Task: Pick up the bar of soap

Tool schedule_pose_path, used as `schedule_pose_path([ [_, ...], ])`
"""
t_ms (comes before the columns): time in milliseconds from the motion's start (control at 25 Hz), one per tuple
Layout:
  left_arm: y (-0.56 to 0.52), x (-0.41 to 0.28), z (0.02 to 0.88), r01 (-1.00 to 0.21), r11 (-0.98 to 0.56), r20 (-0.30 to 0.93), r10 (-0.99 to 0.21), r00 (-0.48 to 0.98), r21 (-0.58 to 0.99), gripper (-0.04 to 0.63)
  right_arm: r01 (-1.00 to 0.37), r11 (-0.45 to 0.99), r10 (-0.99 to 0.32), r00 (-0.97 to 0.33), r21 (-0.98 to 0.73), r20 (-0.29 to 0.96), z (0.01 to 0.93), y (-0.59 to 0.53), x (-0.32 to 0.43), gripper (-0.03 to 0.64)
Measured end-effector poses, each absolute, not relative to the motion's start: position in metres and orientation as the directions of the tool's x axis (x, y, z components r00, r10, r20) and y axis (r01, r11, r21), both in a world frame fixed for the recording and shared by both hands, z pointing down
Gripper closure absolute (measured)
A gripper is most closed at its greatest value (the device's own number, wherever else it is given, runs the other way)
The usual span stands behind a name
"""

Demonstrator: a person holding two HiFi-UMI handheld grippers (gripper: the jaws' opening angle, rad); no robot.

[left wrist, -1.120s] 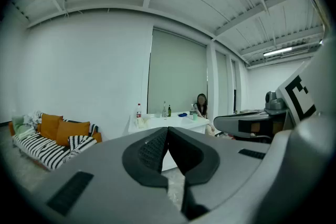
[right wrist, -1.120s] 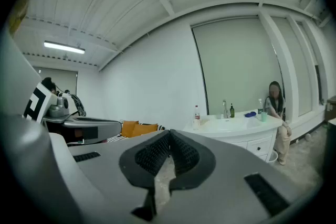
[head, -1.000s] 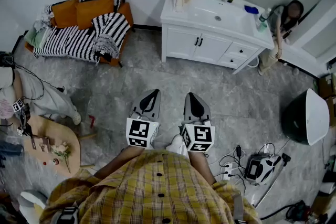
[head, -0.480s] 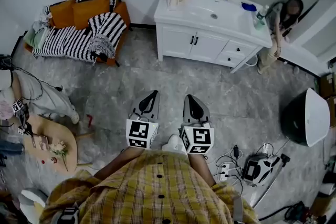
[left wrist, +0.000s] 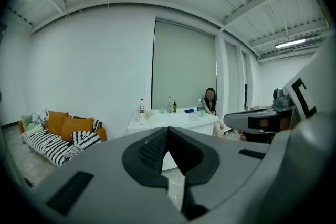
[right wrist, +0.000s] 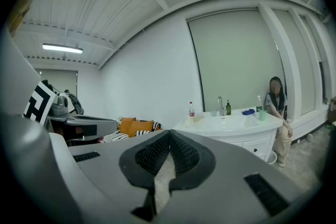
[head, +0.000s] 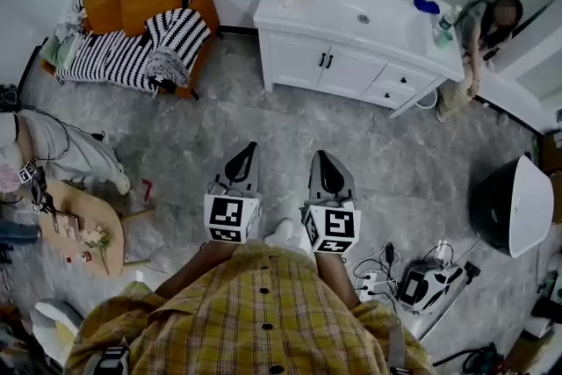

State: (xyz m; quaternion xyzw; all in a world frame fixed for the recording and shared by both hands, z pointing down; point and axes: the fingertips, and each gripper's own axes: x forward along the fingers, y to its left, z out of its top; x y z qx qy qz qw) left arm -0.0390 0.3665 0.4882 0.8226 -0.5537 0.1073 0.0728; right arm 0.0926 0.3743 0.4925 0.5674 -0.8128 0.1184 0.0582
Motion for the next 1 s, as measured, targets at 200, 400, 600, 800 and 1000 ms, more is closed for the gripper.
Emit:
schedule_pose_path([
  [200, 0.304, -0.043, 0.489, -0.922, -0.387, 0.226, -0.897, 0.380, 0.016, 0.584, -0.936, 0.335, -0.916, -0.351, -0.112, 0.194, 0.485, 0.313, 0.080, 0.598],
  [400, 0.220, -0.065, 0.481, -0.913, -0.407, 0.202, -0.891, 0.406, 0.041, 0.584, -0.945, 0.318, -0.924, -0.327, -0.075, 0.197, 0.478, 0.238, 0.060, 0.598],
  [600, 0.143, -0.082, 0.457, -0.885, -0.465, 0.201, -0.864, 0.462, 0.032, 0.584, -0.957, 0.282, -0.941, -0.289, -0.065, 0.177, 0.455, 0.155, 0.035, 0.598],
  [800, 0.079, -0.099, 0.447, -0.865, -0.501, 0.200, -0.845, 0.496, 0.029, 0.584, -0.964, 0.257, -0.947, -0.266, -0.072, 0.179, 0.447, 0.089, 0.011, 0.598],
  [1000, 0.034, -0.112, 0.448, -0.856, -0.515, 0.208, -0.833, 0.512, 0.043, 0.584, -0.968, 0.240, -0.947, -0.249, -0.069, 0.202, 0.450, 0.049, -0.004, 0.598],
])
